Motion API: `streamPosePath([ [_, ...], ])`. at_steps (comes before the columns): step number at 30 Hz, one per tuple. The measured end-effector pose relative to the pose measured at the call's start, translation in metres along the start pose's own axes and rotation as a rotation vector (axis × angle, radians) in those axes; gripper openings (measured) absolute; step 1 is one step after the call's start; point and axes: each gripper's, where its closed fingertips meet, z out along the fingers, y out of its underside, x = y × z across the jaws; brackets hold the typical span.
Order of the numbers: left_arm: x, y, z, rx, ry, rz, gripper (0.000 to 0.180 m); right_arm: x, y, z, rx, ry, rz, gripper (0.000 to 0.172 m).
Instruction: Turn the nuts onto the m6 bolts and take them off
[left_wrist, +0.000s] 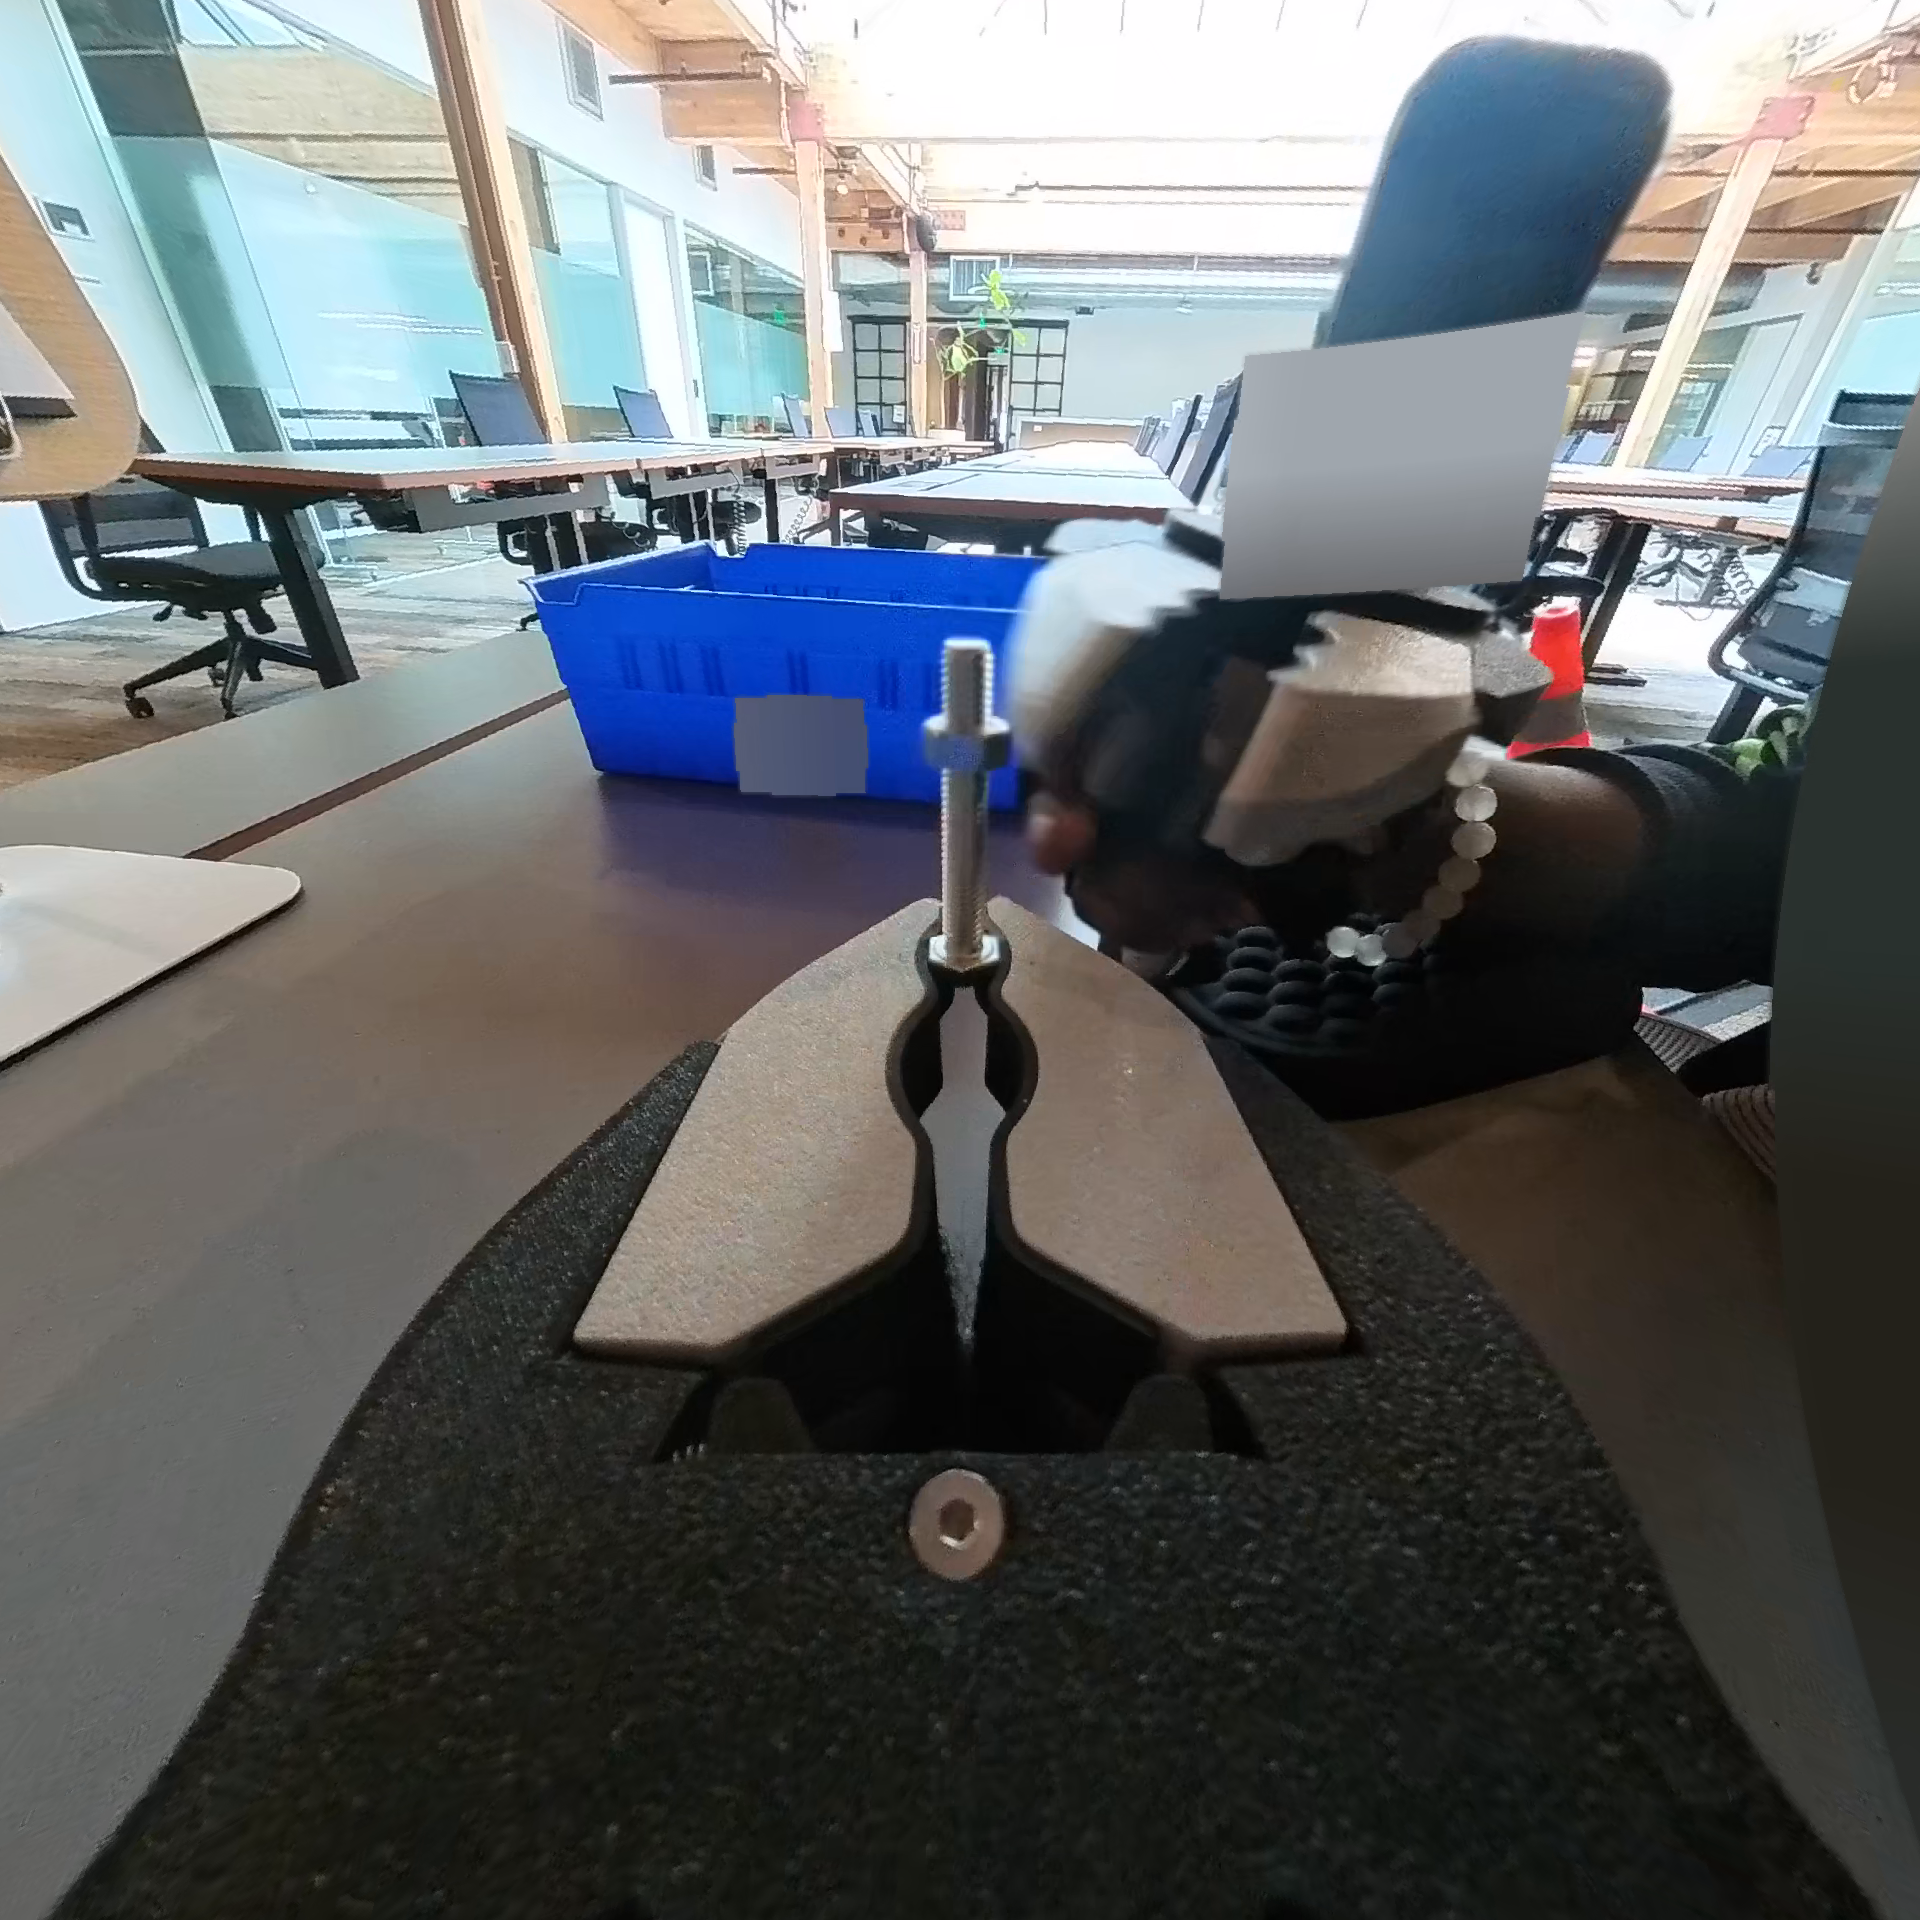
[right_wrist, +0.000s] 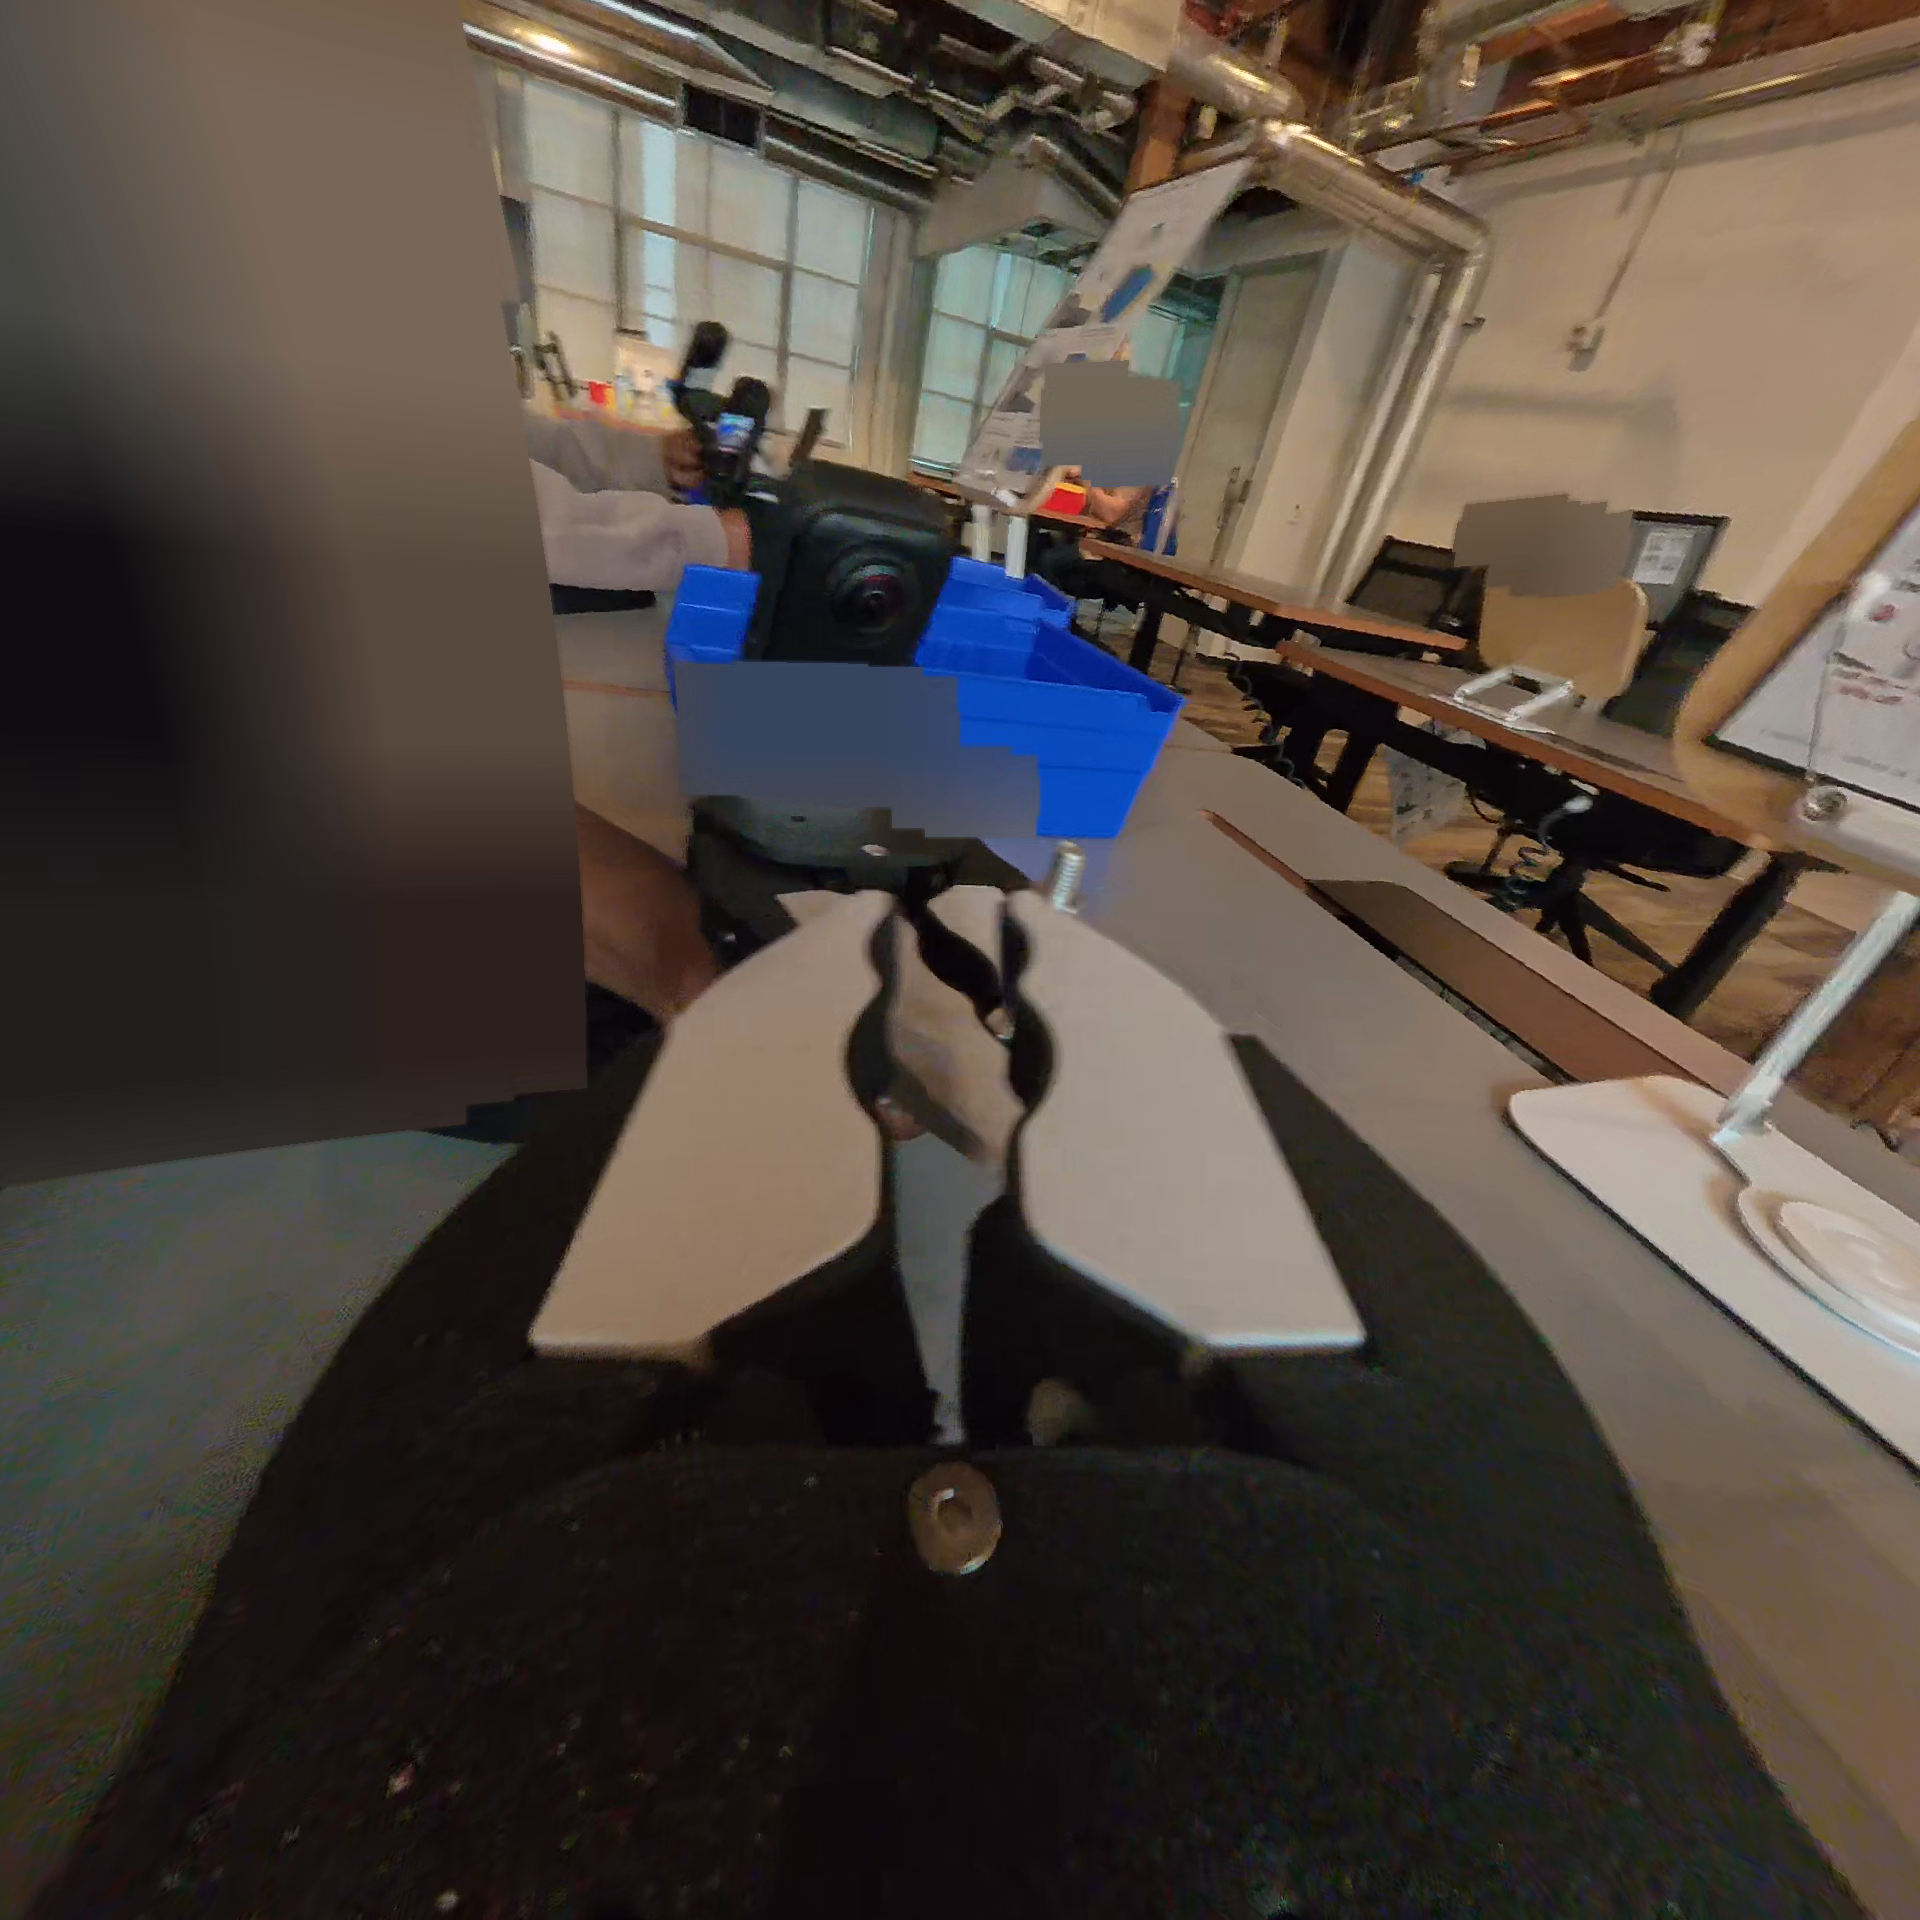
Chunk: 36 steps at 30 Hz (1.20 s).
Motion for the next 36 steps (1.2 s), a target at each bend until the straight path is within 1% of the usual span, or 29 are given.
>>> streamPosePath([
  [1,0.0,0.0,0.0,0.0,0.0,0.0,0.002,-0.004,-0.002,-0.001,0.007,-0.022,-0.001,0.009],
  [3,0.0,0.0,0.0,-0.002,0.001,0.001,0.002,-0.004,-0.002,-0.001,-0.003,-0.026,0.012,0.009],
  [5,0.0,0.0,0.0,-0.002,0.001,0.003,0.002,0.002,-0.001,-0.002,0.0,0.007,0.013,0.012],
  [8,0.0,0.0,0.0,-0.002,0.002,0.002,0.003,0.013,-0.003,-0.003,0.025,0.076,0.013,0.031],
  [10,0.0,0.0,0.0,-0.002,0.002,0.002,0.003,0.014,-0.001,-0.001,0.019,0.081,0.018,0.044],
  [12,0.0,0.0,0.0,-0.003,0.002,0.002,0.003,0.009,0.002,0.002,0.0,0.051,0.025,0.047],
  [13,0.0,0.0,0.0,-0.002,0.002,0.001,0.003,0.007,0.003,0.002,-0.006,0.041,0.019,0.046],
  [14,0.0,0.0,0.0,-0.002,0.001,0.0,0.003,0.004,0.004,0.003,-0.014,0.029,0.007,0.037],
  [15,0.0,0.0,0.0,-0.001,0.001,0.0,0.003,0.0,0.004,0.002,-0.022,0.006,-0.007,0.021],
  [16,0.0,0.0,0.0,0.0,0.001,-0.001,0.002,-0.006,0.003,0.001,-0.026,-0.034,-0.015,0.007],
  [19,0.0,0.0,0.0,-0.002,0.002,0.0,0.002,-0.006,0.001,0.0,-0.026,-0.03,-0.002,0.008],
  [21,0.0,0.0,0.0,-0.002,0.003,0.001,0.002,0.003,-0.001,-0.001,0.001,0.023,-0.005,0.016],
  [23,0.0,0.0,0.0,-0.002,0.003,0.001,0.002,0.009,-0.003,-0.002,0.027,0.061,0.002,0.031],
  [25,0.0,0.0,0.0,-0.003,0.004,0.002,0.003,0.011,-0.001,0.0,0.02,0.063,0.014,0.045],
  [27,0.001,0.0,0.0,-0.004,0.004,0.002,0.003,0.008,0.003,0.003,-0.008,0.042,0.02,0.049],
  [28,0.0,0.0,0.0,-0.004,0.003,0.002,0.003,0.005,0.005,0.004,-0.018,0.032,0.014,0.048],
  [29,0.0,0.0,0.0,-0.003,0.002,0.0,0.003,0.003,0.005,0.003,-0.024,0.022,0.002,0.039],
  [30,0.0,0.0,0.0,-0.001,0.001,0.0,0.002,-0.001,0.003,0.002,-0.022,0.005,-0.013,0.02],
  [31,0.0,0.0,0.0,-0.001,0.001,-0.001,0.002,-0.007,0.0,0.0,-0.011,-0.031,-0.021,0.008],
  [34,0.0,0.0,0.0,-0.003,0.002,0.0,0.002,-0.006,-0.001,-0.001,-0.012,-0.031,0.003,0.007],
  [36,0.0,0.0,0.0,-0.003,0.002,0.001,0.002,0.002,-0.002,-0.002,0.007,0.013,0.006,0.012],
])
